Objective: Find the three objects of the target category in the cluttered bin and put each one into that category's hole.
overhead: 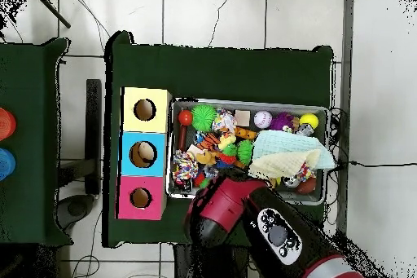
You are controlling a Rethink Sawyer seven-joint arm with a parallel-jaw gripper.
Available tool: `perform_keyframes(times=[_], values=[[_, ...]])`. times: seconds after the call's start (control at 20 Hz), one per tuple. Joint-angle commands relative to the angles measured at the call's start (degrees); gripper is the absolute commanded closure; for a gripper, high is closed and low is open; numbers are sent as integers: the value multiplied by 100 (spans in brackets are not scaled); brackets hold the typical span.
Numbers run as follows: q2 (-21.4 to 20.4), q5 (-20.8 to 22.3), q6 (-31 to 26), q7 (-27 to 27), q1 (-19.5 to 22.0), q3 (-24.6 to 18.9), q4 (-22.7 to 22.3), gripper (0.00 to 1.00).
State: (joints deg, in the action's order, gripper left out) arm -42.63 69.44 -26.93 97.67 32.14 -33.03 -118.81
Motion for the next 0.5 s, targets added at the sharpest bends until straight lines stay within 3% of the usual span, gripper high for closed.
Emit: perform_keyframes(times=[0.05,0.3,0.5], values=[[200,98,-123,-2589,531,-753,240,0],[139,237,-107,-2738,641,-904,323,0],[190,286,-220,-3537,676,-1120,332,0]])
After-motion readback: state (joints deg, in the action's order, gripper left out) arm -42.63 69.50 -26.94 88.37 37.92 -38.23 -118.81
